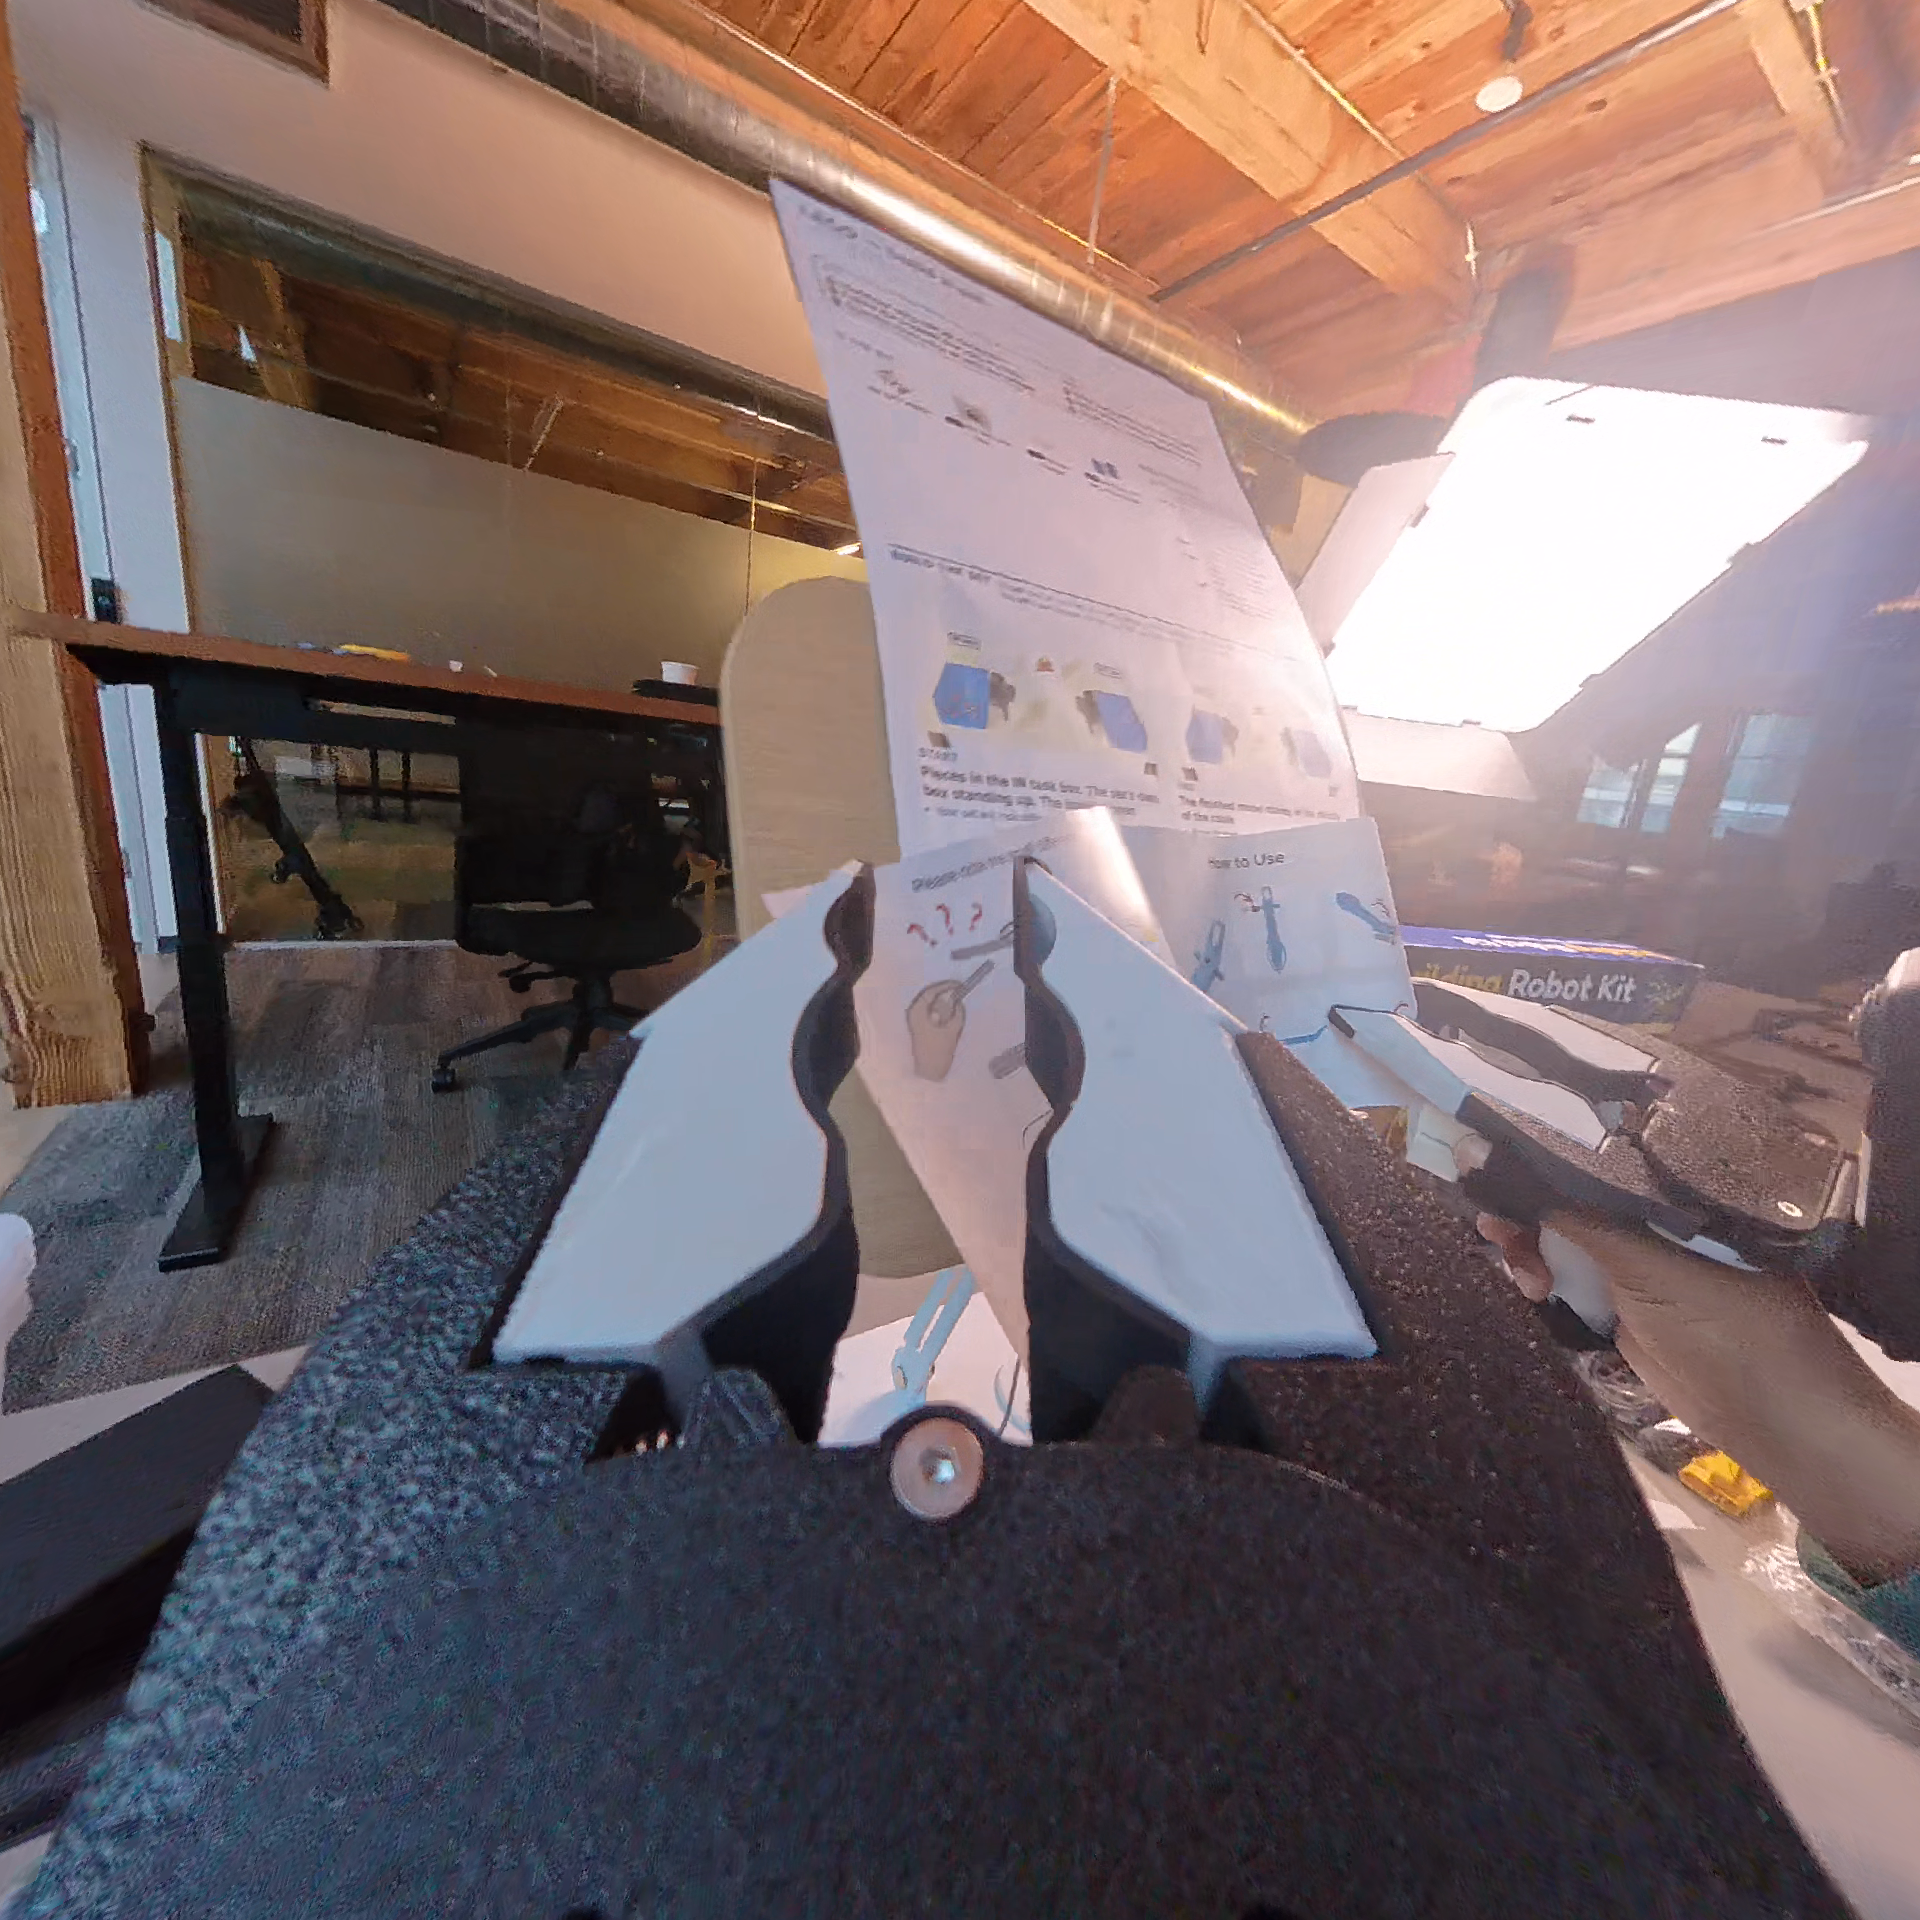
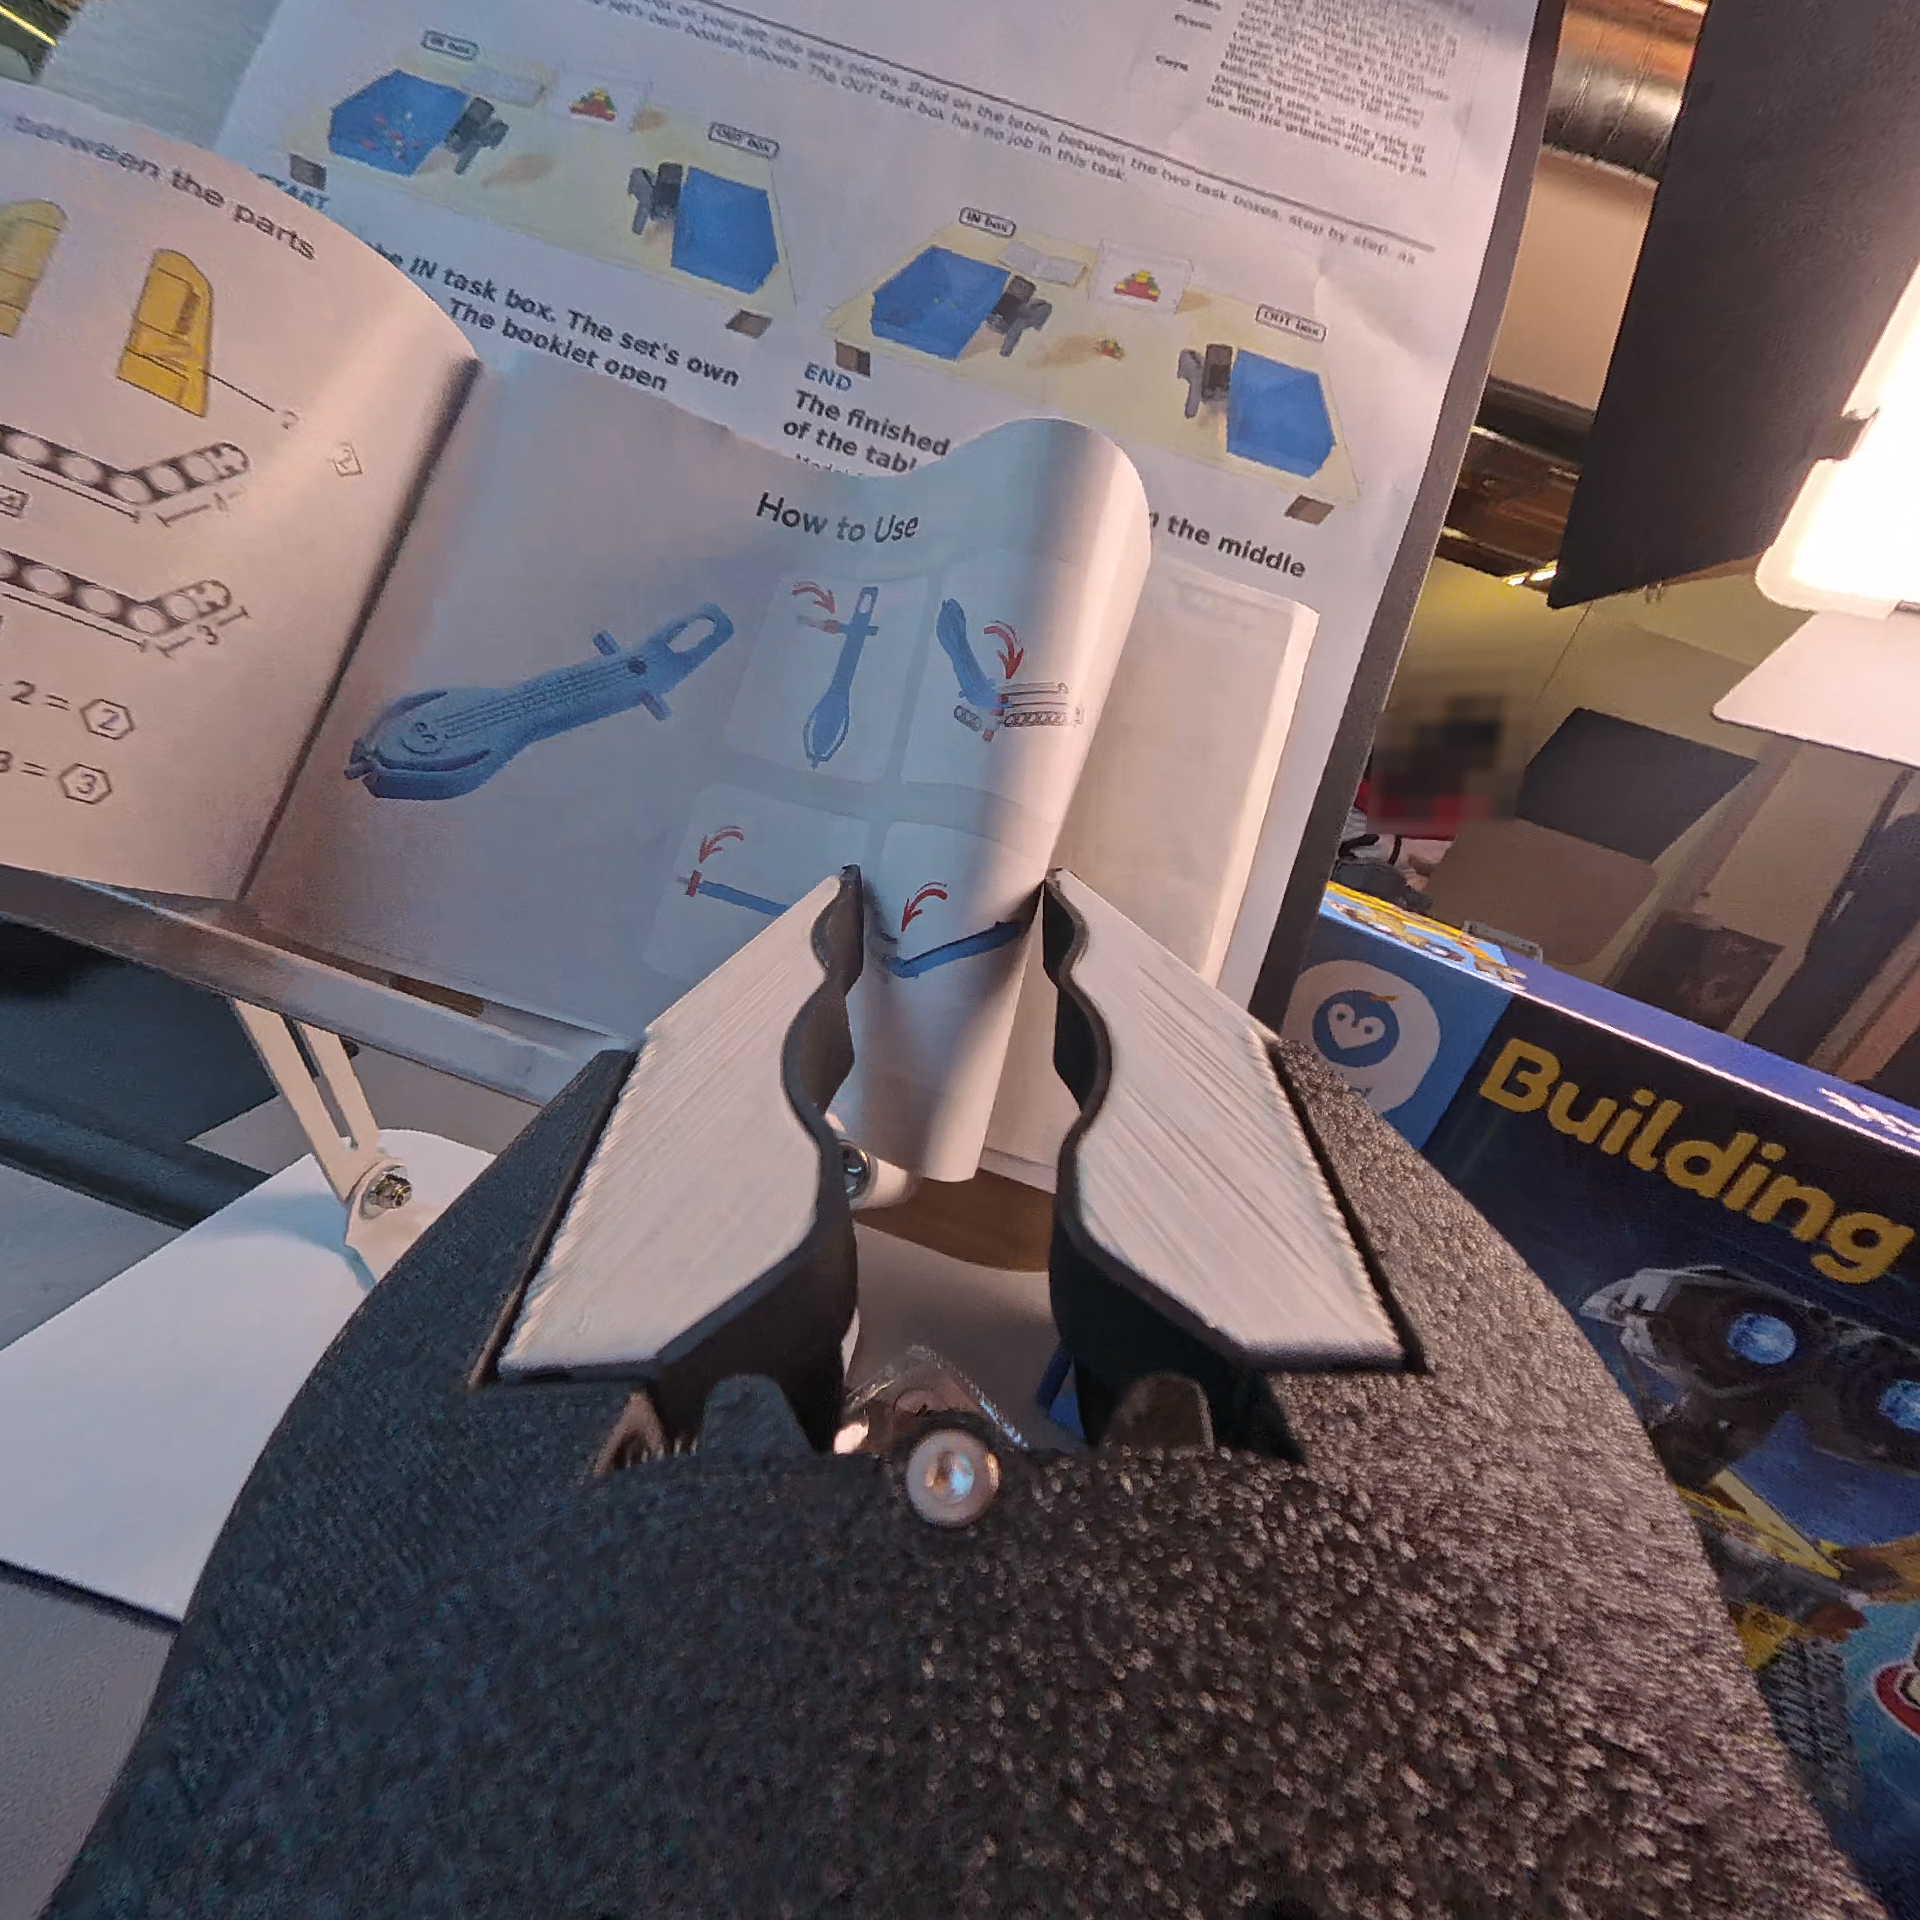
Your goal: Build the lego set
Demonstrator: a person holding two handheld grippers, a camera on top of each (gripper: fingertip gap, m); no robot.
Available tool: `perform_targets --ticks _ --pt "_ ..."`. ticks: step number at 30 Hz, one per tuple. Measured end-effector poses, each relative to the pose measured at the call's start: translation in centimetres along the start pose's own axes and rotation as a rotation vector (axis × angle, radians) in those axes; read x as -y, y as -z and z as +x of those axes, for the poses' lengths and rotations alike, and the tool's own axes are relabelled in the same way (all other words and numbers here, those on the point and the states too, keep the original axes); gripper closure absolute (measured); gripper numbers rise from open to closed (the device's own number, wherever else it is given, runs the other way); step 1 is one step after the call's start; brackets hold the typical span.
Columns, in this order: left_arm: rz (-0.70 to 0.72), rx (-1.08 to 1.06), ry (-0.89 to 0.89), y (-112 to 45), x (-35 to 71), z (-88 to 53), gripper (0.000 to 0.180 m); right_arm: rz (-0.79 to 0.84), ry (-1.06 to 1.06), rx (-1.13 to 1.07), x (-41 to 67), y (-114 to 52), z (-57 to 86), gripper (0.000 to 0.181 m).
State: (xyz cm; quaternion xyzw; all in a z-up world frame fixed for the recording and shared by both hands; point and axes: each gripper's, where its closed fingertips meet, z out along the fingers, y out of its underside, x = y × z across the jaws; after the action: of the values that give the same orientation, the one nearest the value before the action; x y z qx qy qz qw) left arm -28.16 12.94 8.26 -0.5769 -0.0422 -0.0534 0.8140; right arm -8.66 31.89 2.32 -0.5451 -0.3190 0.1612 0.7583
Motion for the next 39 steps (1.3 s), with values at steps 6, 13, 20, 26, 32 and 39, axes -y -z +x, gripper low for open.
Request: perform_targets --ticks 6,13,20,26,32,39 --pt "-0.044 -0.12 -0.124 -1.0 0.9 6.8 0.151 0.083 0.032 -0.047 1.8 0.7 0.5 0.151" --pt "-0.205 -0.261 -0.114 -2.6 -3.8 12.8 0.146 0.052 0.083 -0.067 1.5 0.6 0.7 0.152" --pt "-0.379 -0.152 -0.104 -3.6 -9.0 10.7 0.127 0.064 0.106 -0.065 1.8 0.8 1.0 0.148" --pt "-0.424 -0.074 -0.132 -3.8 -9.5 9.2 0.126 0.194 0.167 0.005 3.7 1.6 -0.7 0.167" --pt "-0.327 -0.278 0.079 -5.8 -7.2 14.1 0.133 0.322 0.283 0.123 5.9 3.1 -4.7 0.172" --pt "-0.266 -0.39 0.314 -7.2 -7.3 14.9 0.161 0.371 0.348 0.294 6.3 4.4 -9.1 0.17"
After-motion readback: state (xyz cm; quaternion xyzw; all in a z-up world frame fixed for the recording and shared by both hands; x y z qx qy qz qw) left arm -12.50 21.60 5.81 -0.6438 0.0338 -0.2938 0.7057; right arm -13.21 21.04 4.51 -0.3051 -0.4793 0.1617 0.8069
